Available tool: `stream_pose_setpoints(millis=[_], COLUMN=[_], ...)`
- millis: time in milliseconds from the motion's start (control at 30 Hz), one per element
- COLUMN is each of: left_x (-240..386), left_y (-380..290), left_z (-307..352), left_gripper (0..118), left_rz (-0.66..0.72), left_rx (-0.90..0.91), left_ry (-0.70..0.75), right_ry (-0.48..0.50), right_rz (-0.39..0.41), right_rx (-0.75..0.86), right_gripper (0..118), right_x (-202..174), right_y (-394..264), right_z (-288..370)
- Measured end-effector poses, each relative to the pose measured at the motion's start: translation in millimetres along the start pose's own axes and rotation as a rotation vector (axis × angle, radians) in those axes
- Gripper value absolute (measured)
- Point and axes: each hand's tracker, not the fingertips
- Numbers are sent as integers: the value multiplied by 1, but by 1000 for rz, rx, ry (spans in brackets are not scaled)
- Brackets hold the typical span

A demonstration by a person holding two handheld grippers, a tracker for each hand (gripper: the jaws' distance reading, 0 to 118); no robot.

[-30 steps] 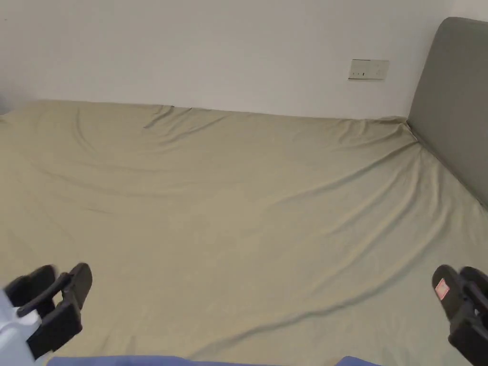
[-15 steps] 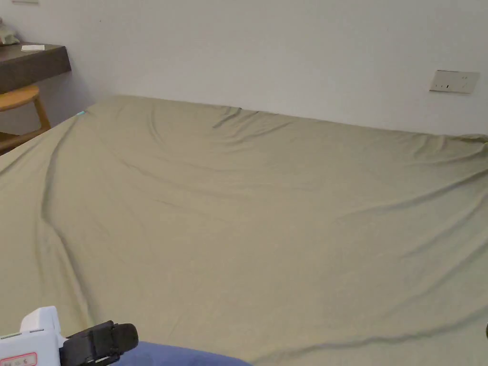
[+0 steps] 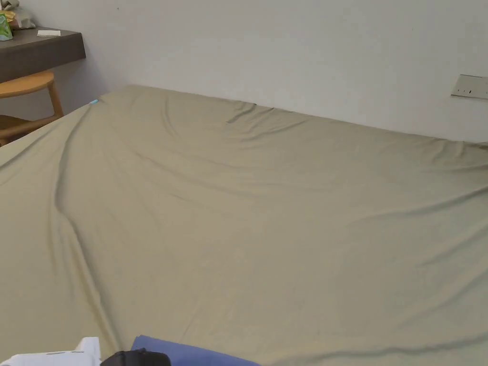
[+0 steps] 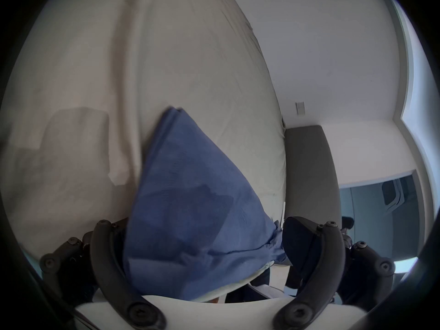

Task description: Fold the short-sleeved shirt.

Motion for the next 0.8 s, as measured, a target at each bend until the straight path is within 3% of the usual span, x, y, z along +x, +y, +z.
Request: stream_pose_setpoints(millis=[100, 133, 167, 200, 233, 333, 500, 633, 700, 767, 800], left_x=[22, 26, 19, 19, 18, 16, 5, 6, -2, 11, 28], left_y=[-1, -2, 5, 4, 2, 2, 13, 26, 38, 35, 29], left_z=[-6, -7, -6, -11, -12, -7, 55, 103, 117, 121, 117], left_gripper=[106, 84, 43, 11, 12, 12, 9, 9, 10, 10, 10], left_rz=[-6, -26, -37, -7, 35, -12, 50, 53, 86, 54, -31], left_rx=[-6, -15, -19, -39, -32, -26, 108, 275, 310, 276, 258], left_ry=[18, 41, 50, 99, 140, 152, 129, 303, 317, 289, 296], right_ry=[15, 21, 21, 19, 16, 10, -13, -26, -23, -29, -32], right_rz=[5, 7, 13, 19, 20, 12, 9, -8, -18, -12, -10], right_rx=[4, 5, 6, 6, 6, 11, 24, 43, 48, 50, 49], right_gripper=[2, 2, 2, 2, 2, 2, 2, 2, 2, 2, 2], right_x=[-2, -3, -3, -5, -5, -3, 5, 10, 10, 12, 11], right_y=[0, 1, 1, 2, 2, 3, 7, 8, 7, 3, 2], right_z=[2, 2, 2, 3, 4, 7, 13, 17, 18, 18, 18])
